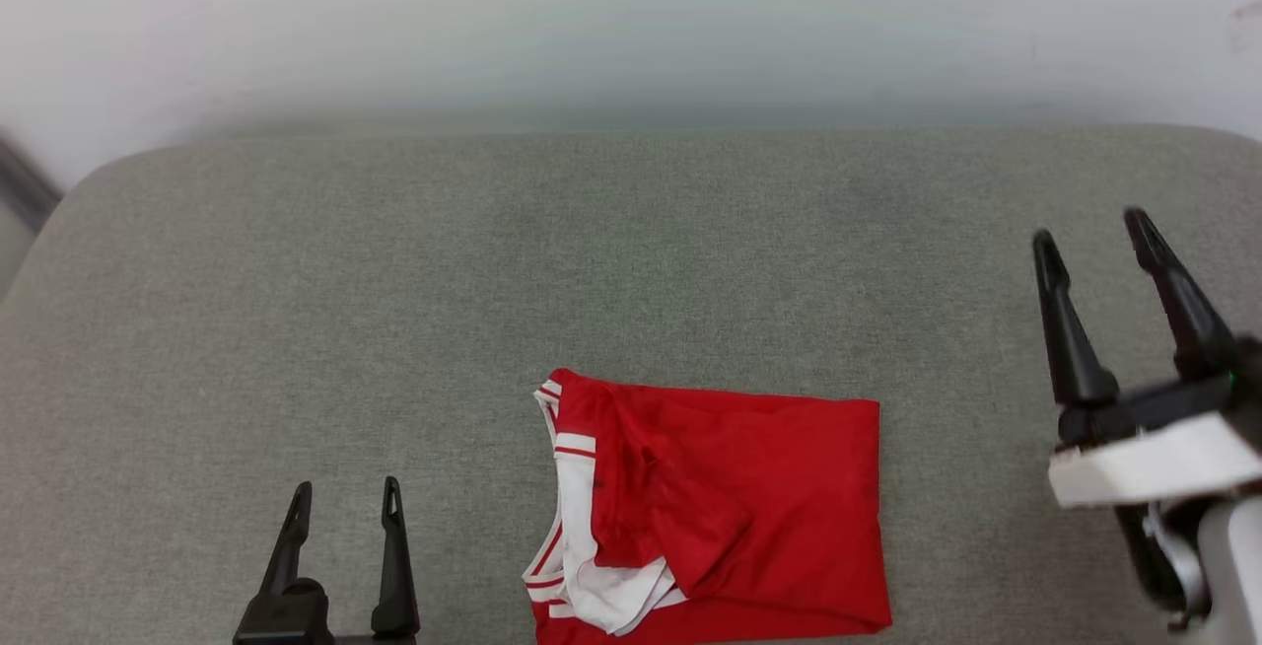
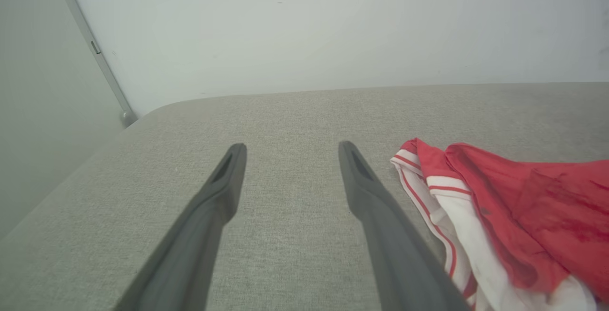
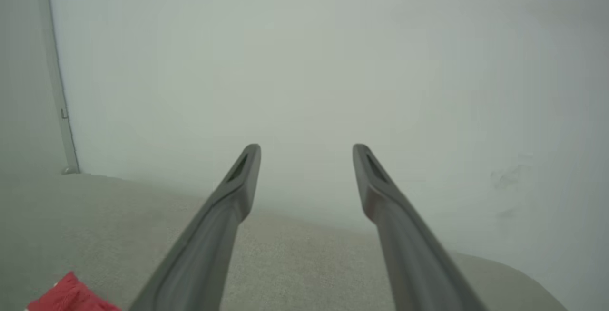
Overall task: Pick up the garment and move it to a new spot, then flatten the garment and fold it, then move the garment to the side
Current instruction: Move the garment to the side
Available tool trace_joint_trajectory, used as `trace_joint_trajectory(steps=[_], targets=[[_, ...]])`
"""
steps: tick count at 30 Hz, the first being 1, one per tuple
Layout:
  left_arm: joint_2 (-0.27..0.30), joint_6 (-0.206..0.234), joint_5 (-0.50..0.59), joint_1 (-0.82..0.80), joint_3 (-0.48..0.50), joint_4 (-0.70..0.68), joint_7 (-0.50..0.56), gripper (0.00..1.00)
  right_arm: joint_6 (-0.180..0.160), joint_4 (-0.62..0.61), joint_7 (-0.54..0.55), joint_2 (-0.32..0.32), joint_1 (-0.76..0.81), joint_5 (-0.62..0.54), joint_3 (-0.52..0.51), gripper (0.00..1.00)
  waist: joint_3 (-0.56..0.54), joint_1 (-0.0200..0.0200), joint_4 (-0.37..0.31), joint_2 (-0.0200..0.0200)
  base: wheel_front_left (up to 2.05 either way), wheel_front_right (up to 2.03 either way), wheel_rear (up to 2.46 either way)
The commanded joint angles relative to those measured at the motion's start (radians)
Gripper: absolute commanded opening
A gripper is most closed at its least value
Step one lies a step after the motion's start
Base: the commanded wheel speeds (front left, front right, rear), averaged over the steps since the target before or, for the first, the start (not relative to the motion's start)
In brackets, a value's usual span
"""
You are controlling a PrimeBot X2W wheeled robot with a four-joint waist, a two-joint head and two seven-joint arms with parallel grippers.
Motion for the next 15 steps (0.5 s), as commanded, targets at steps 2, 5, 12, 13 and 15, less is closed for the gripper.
trace_joint_trajectory(steps=[2,5,12,13,15], targets=[[-0.003,-0.006,0.004,-0.015,0.002,0.002,-0.002,1.0,0.0,0.054,0.1,-0.076,-0.103,0.019,0.063,1.0,0.013,0.0,0.002,0.0,0.0,0.0,0.0],[-0.004,-0.008,0.005,-0.024,0.002,0.004,-0.002,1.0,0.0,0.096,0.317,-0.148,-0.182,0.116,0.151,1.0,0.023,0.0,0.004,0.0,0.0,0.0,0.0],[-0.007,-0.015,0.006,-0.044,0.005,0.001,-0.002,1.0,0.0,0.127,0.809,-0.262,-0.247,0.493,0.247,1.0,0.057,0.0,0.01,0.0,0.0,0.0,0.0],[-0.008,-0.016,0.006,-0.049,0.005,0.001,-0.002,1.0,0.0,0.136,0.871,-0.261,-0.24,0.564,0.244,1.0,0.064,0.0,0.011,0.0,0.0,0.0,0.0],[-0.008,-0.017,0.007,-0.059,0.004,0.001,-0.002,1.0,0.0,0.148,0.984,-0.269,-0.22,0.665,0.243,1.0,0.077,0.0,0.016,0.0,0.0,0.0,0.0]])
